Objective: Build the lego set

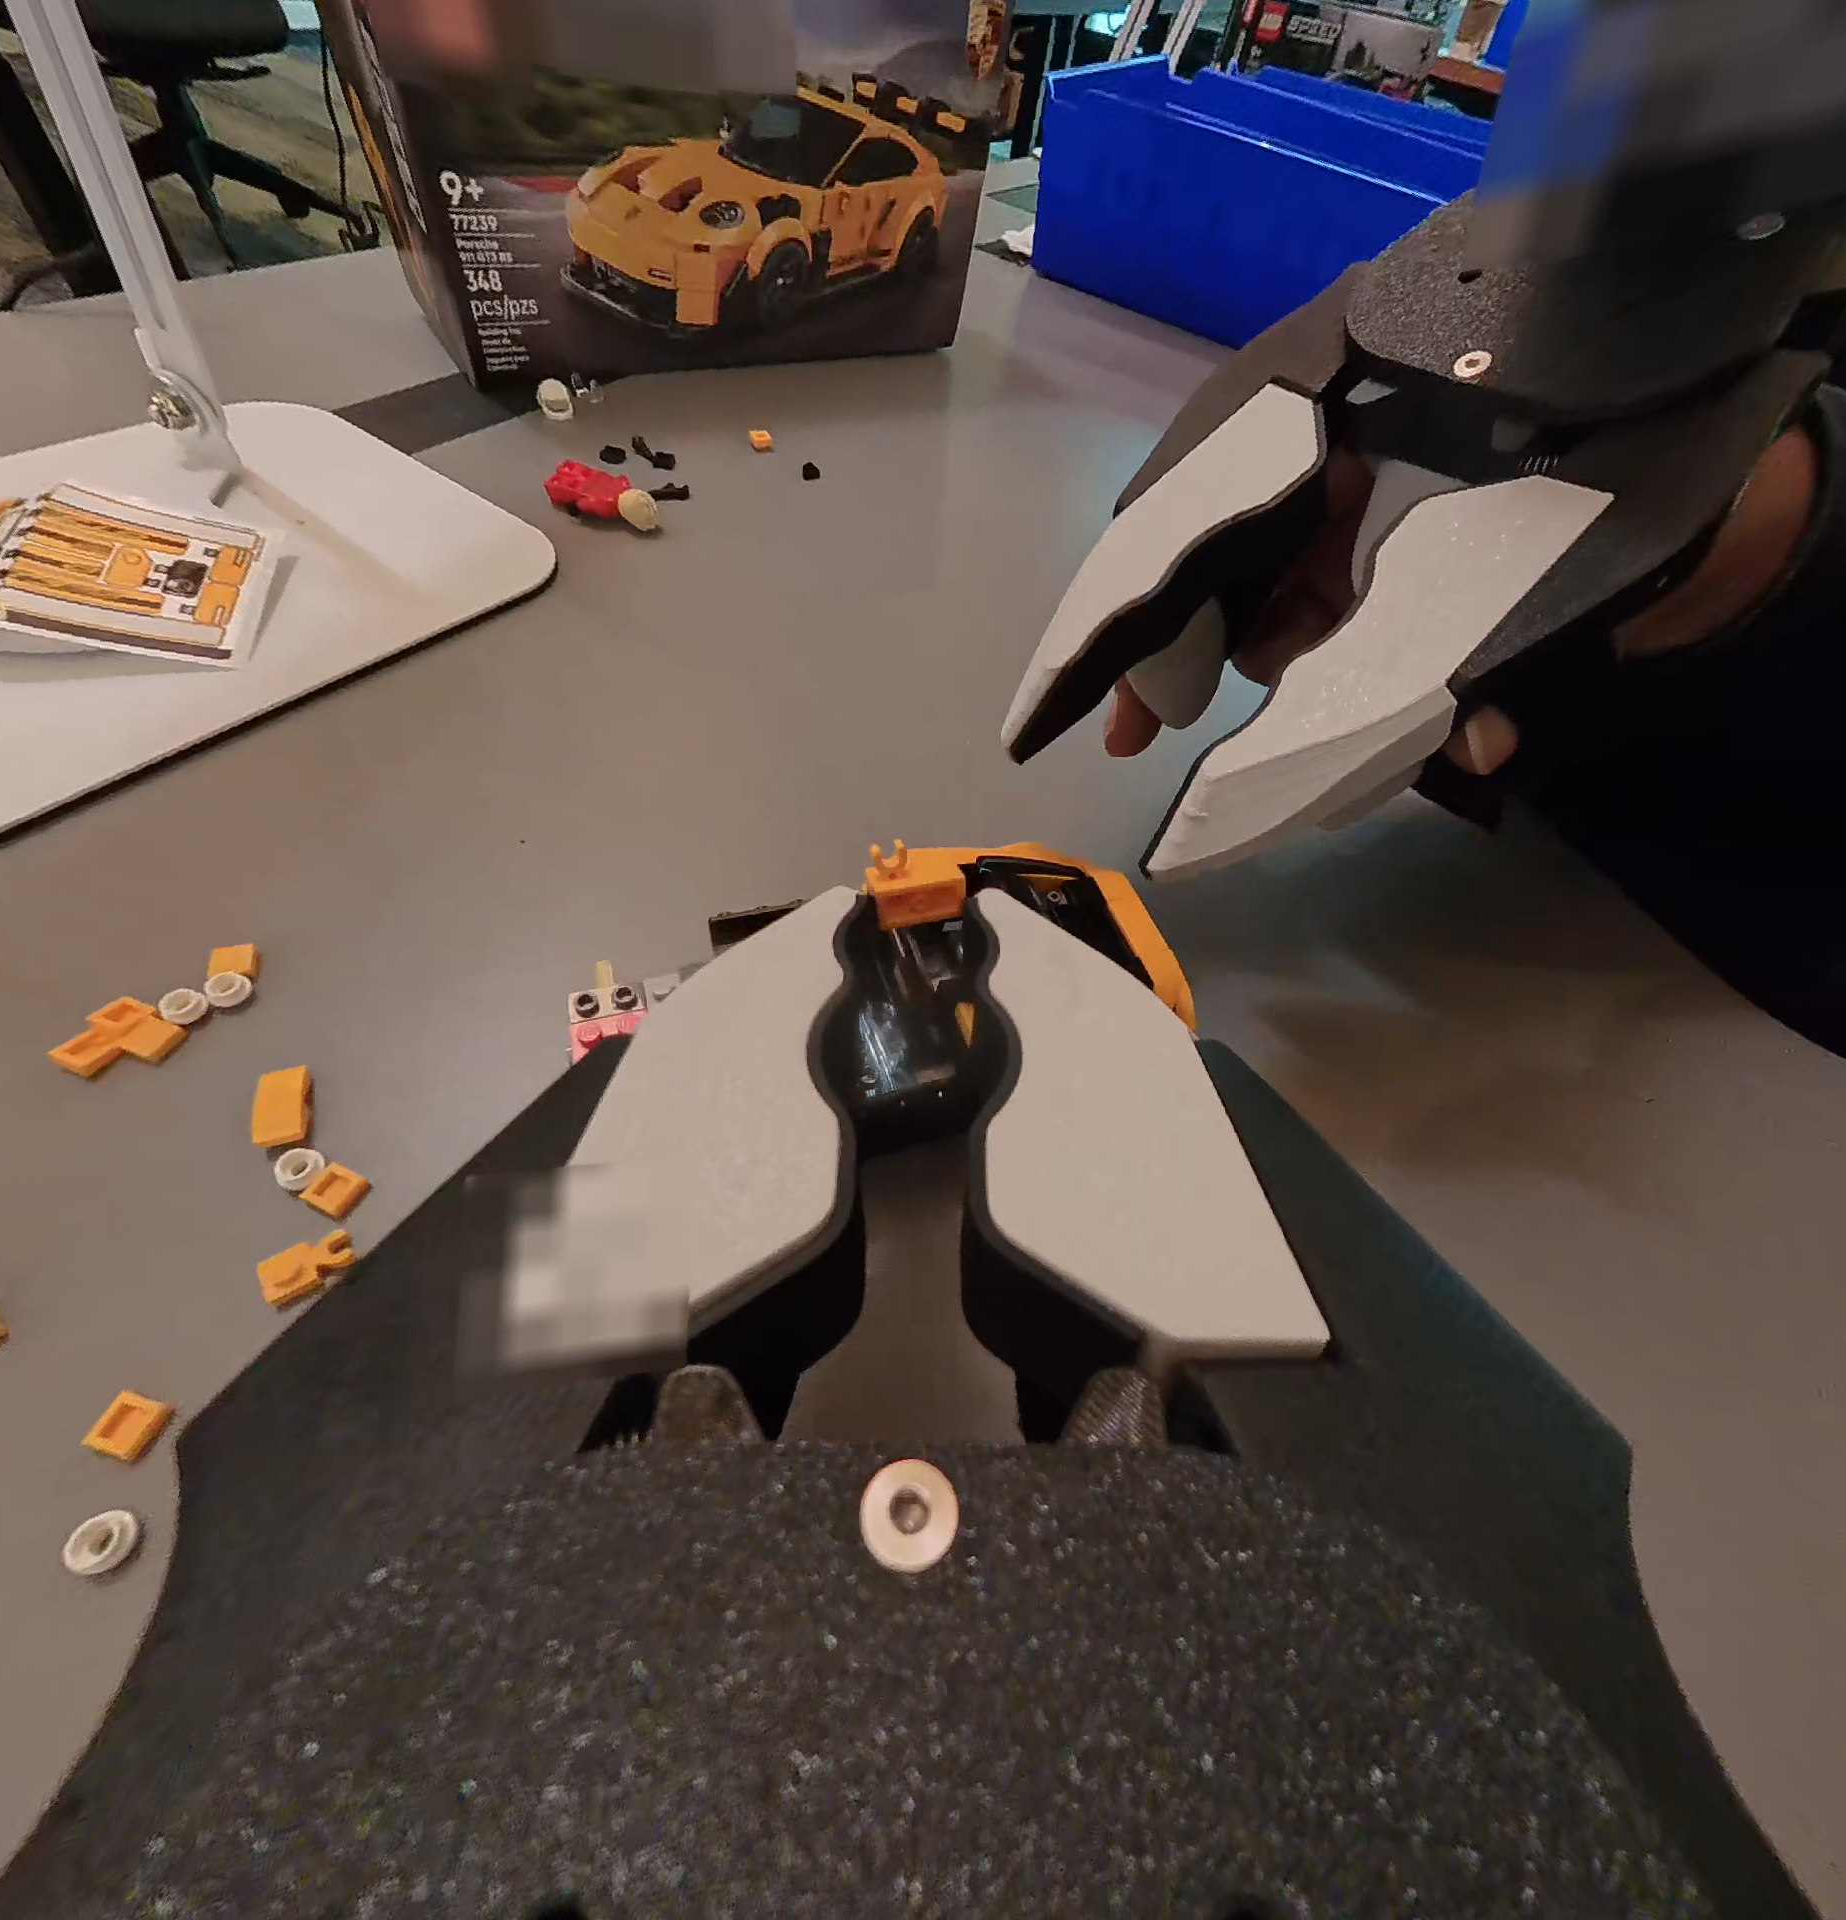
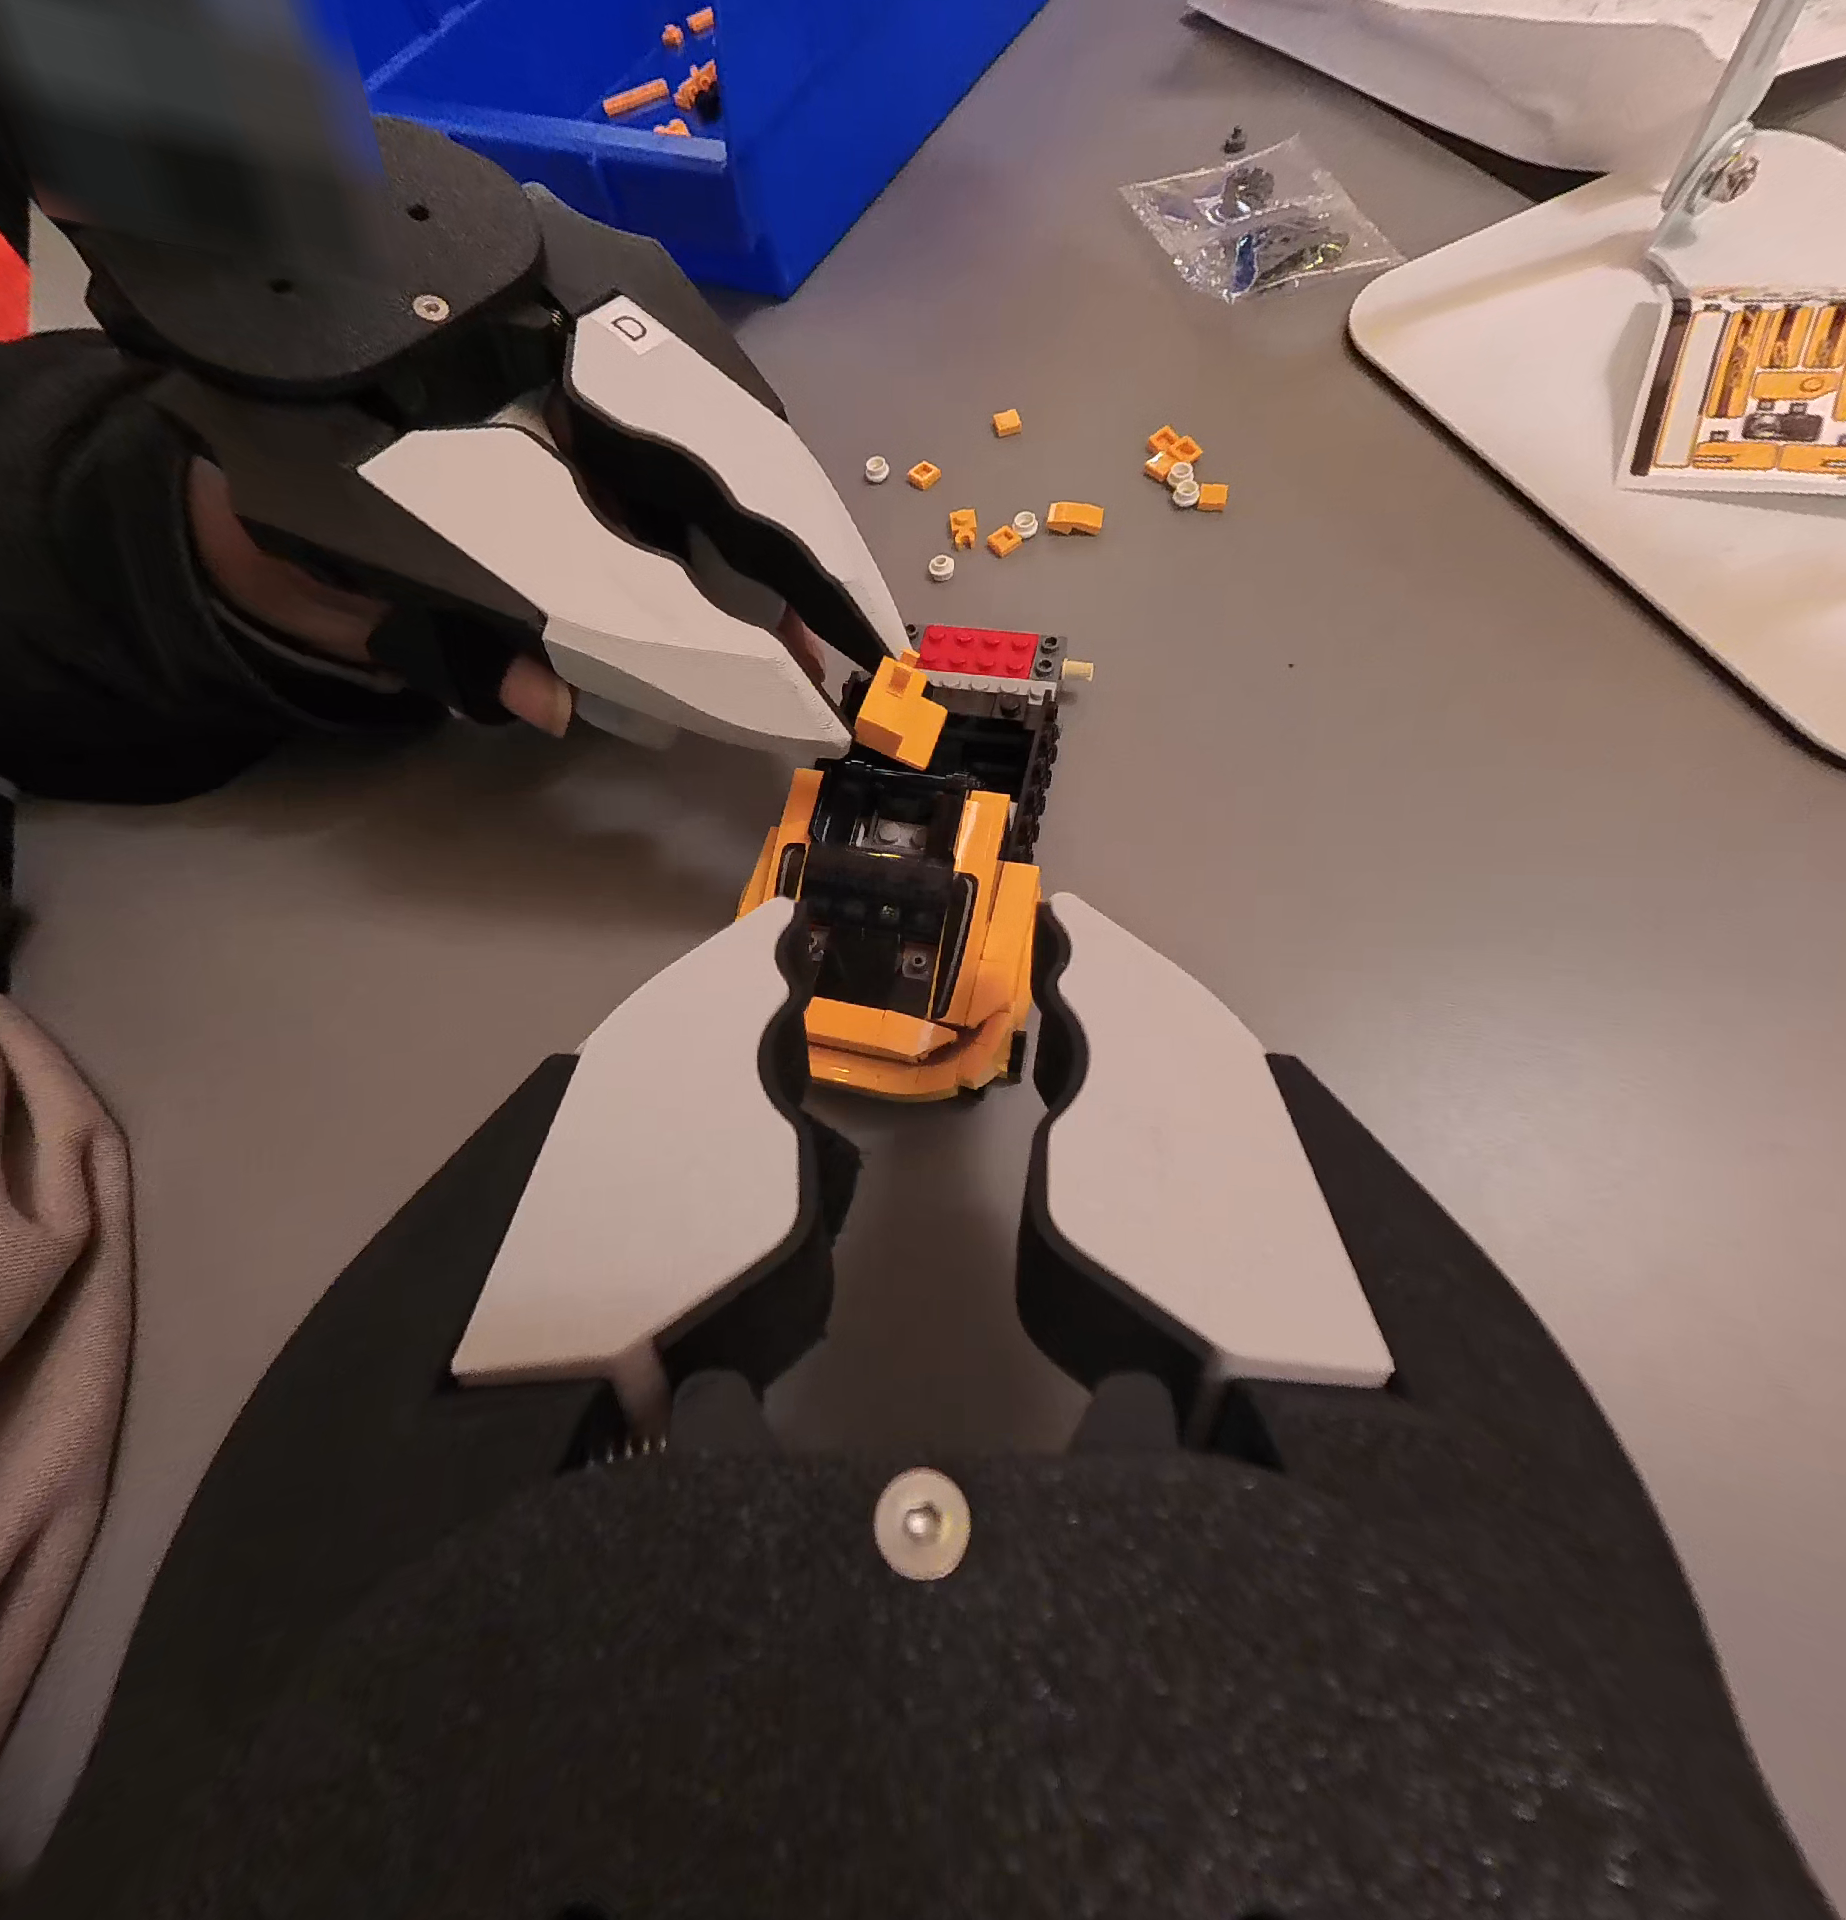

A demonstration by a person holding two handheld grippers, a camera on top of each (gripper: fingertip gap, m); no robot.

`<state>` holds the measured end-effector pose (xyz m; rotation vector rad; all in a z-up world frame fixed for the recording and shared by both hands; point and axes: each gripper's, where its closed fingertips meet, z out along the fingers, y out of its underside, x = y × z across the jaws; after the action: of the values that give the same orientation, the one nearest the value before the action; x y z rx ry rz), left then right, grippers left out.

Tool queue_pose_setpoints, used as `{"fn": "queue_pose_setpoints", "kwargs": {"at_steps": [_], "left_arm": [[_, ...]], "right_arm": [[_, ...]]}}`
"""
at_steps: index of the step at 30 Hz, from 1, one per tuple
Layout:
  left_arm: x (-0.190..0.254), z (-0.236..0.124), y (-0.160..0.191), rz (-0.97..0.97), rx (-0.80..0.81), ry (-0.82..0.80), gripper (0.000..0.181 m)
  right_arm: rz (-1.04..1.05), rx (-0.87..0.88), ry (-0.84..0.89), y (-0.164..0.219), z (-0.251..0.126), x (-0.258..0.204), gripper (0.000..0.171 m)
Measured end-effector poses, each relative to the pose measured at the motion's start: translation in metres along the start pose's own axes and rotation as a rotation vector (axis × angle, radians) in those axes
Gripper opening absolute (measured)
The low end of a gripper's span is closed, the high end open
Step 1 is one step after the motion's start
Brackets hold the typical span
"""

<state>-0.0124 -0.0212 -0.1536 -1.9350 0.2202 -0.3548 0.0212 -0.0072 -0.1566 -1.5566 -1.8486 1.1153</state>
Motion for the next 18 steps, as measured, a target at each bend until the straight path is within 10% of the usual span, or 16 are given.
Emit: {"fn": "queue_pose_setpoints", "kwargs": {"at_steps": [18], "left_arm": [[0.0085, 0.003, -0.002, -0.035, 0.029, 0.056, 0.015]], "right_arm": [[-0.048, 0.021, 0.014, -0.0023, 0.0012, -0.0019, 0.035]]}}
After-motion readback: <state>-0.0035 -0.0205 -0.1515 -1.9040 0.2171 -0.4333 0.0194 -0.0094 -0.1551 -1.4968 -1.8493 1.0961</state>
